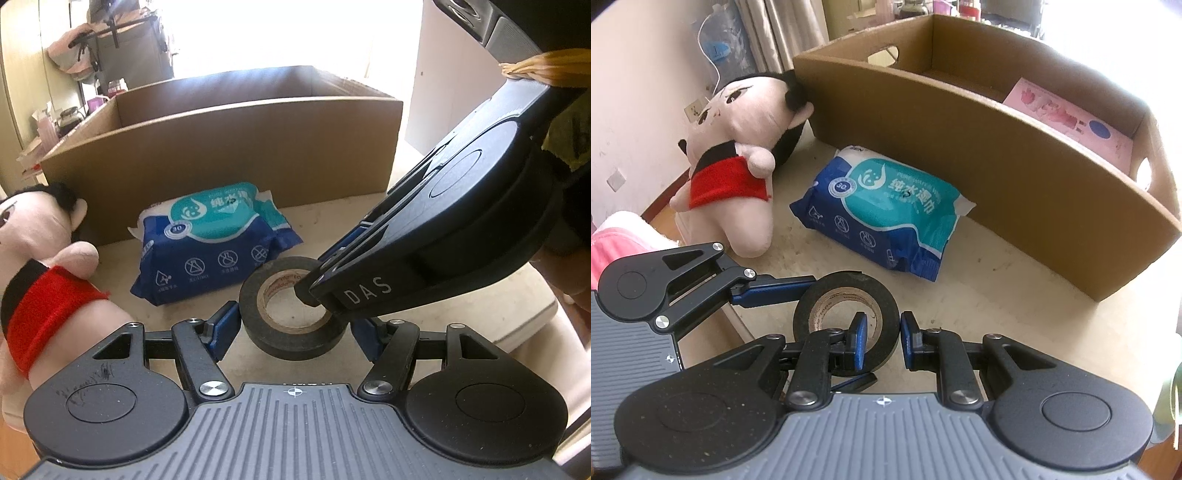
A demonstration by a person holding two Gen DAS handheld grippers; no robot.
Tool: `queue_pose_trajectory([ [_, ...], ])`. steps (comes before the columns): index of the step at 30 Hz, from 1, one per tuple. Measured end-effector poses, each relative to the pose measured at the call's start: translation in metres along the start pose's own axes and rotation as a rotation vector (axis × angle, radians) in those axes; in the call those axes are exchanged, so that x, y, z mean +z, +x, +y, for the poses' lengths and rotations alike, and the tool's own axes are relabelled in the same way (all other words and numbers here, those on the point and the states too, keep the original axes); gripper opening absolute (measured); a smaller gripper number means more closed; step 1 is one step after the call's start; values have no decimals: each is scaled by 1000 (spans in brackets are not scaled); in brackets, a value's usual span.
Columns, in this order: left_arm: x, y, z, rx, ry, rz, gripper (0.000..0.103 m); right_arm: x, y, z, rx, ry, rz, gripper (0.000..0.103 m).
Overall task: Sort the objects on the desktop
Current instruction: 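Close the right gripper on the rim of the black tape roll, then lift the tape roll with the right gripper and carry it over the box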
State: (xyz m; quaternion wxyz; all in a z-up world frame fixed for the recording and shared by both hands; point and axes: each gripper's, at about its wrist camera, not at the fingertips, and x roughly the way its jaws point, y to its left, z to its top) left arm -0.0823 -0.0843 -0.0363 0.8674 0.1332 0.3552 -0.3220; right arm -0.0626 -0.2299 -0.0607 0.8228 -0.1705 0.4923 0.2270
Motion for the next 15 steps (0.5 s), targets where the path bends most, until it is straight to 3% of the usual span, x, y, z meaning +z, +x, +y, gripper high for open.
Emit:
queue_pose_trajectory([
  [4,-4,-15,-9,9,2,-19,65,3,-8,2,-4,-3,-25,21],
  [15,27,-23,5,38,15,-102,65,23,-44,-4,-12,19,-143,20],
])
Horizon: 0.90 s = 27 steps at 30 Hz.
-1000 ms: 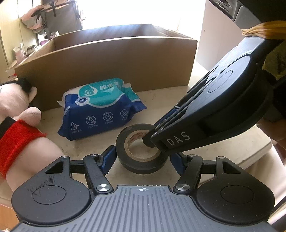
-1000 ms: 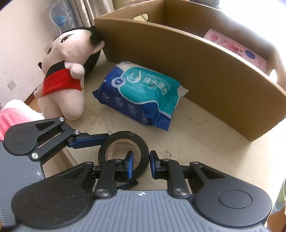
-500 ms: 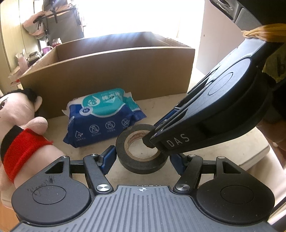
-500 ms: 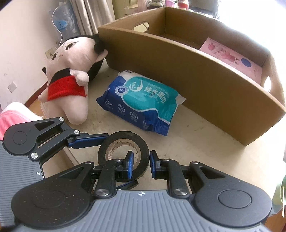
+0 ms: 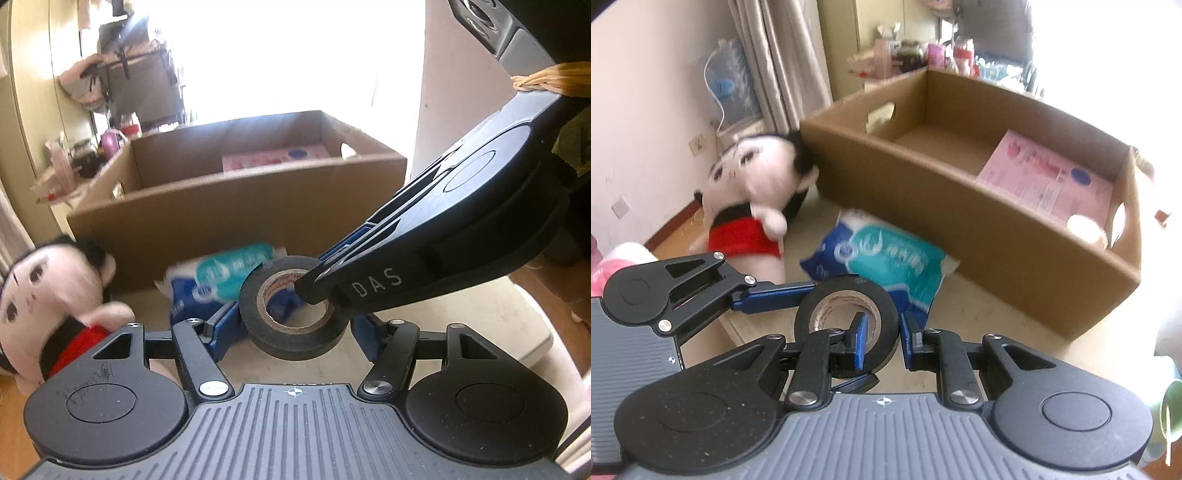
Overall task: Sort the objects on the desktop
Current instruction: 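Lift the tape roll with the right gripper and carry it over the box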
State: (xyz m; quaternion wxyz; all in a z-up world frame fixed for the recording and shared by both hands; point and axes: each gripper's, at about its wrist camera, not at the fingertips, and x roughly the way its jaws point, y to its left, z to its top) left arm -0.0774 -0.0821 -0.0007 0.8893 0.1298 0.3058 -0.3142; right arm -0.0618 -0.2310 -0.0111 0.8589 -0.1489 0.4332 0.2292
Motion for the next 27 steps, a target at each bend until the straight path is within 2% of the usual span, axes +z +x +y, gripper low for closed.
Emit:
queue_pose_trajectory([
  [6,26,-1,5,19,25,-63,65,21,-20,-11,-12,20,-78,20],
  [7,31,-1,6,20,30,-72,65,25,-22,-12,-40,43,-89,20],
  [10,46,2,10,20,46,-101,65,37,-30,-20,-52,50,-124,20],
  [18,95,30,17,24,129,-143,65,73,-36,-55,-83,70,-181,20],
  [22,121,54,23,9,157,-131,65,97,-25,-84,-86,103,-156,20],
  [27,148,97,38,-70,131,-51,65,116,2,-124,-94,187,-59,20],
])
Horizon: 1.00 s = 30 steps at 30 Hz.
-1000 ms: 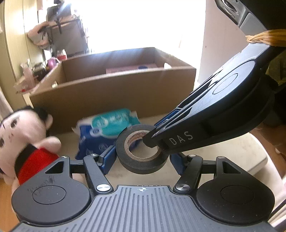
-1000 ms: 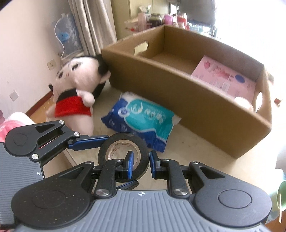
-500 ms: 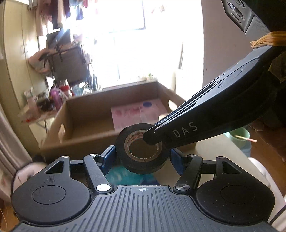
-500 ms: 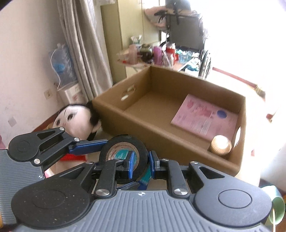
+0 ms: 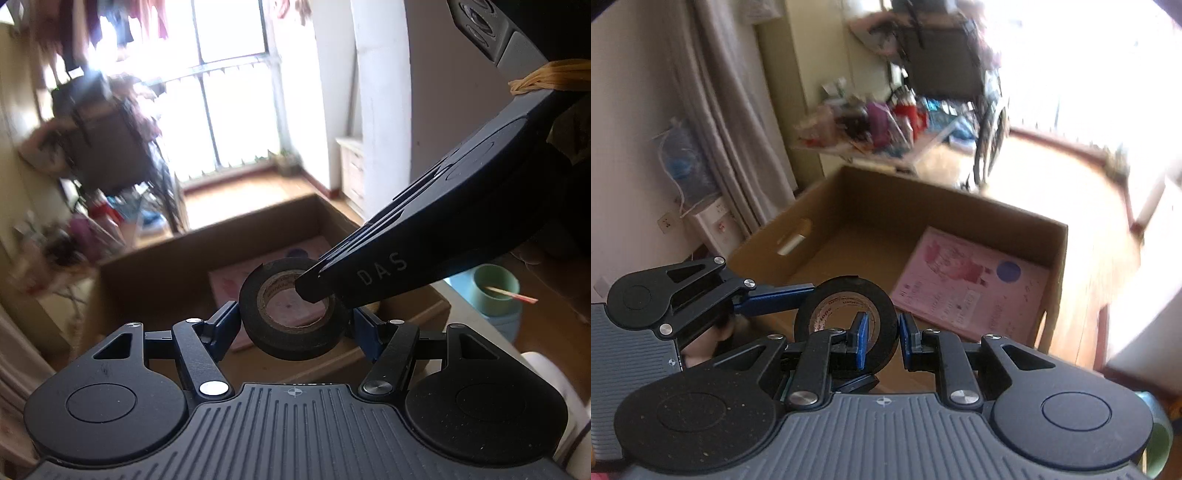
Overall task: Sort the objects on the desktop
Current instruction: 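Lift the tape roll with the right gripper and carry it over the box, then lower the tape roll into the box beside the gold tin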
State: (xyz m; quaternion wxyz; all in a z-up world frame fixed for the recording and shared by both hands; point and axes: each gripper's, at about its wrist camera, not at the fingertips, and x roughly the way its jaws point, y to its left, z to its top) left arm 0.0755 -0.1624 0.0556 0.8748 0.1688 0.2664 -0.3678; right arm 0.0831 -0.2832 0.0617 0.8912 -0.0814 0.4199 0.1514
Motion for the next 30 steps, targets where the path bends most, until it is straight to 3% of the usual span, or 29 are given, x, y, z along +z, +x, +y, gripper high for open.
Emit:
queue_pose_trajectory([
  [8,3,75,33,-177,-132,203,65,16,65,-47,9,122,244,20],
  [16,-1,122,49,-347,-240,415,65,17,110,-70,7,194,489,21],
  [21,-1,138,45,-396,-241,497,65,17,130,-69,-8,175,598,21],
  [30,-6,162,47,-508,-357,587,64,14,154,-68,-97,89,752,19],
])
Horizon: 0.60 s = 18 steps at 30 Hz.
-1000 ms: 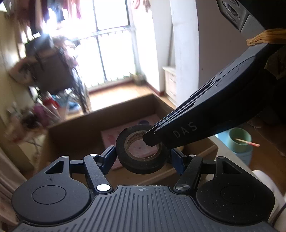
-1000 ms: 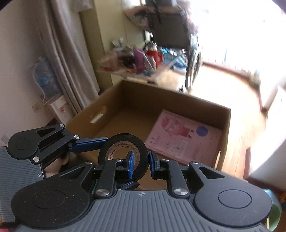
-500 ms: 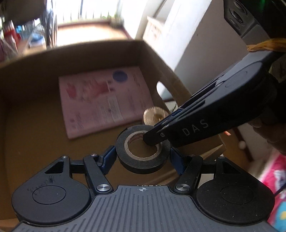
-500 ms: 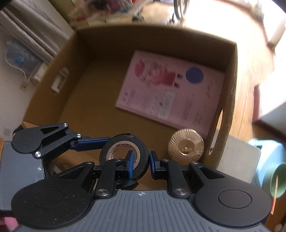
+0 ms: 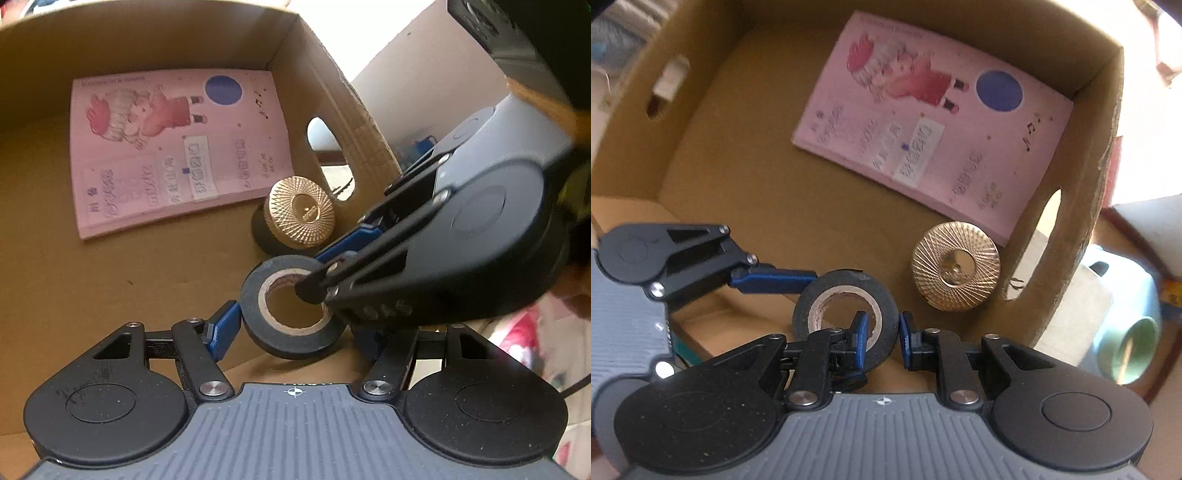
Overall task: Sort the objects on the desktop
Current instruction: 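Lower the tape roll into the box beside the gold tin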
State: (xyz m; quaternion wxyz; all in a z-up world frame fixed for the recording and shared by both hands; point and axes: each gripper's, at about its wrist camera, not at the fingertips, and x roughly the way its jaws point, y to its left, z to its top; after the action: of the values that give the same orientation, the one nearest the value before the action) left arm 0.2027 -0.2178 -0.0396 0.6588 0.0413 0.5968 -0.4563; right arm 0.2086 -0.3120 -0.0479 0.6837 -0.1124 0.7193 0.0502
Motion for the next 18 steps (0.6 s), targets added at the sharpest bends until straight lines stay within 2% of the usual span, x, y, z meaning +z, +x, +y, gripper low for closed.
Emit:
queue_pose_trajectory([
  [4,2,6,0,-16,-17,11,65,3,4,5,-45,-27,22,19],
  [10,3,13,10,-79,-71,44,68,7,9,14,-127,-63,63,18],
  [18,1,12,16,-90,-96,46,70,5,9,18,-202,-99,77,21],
])
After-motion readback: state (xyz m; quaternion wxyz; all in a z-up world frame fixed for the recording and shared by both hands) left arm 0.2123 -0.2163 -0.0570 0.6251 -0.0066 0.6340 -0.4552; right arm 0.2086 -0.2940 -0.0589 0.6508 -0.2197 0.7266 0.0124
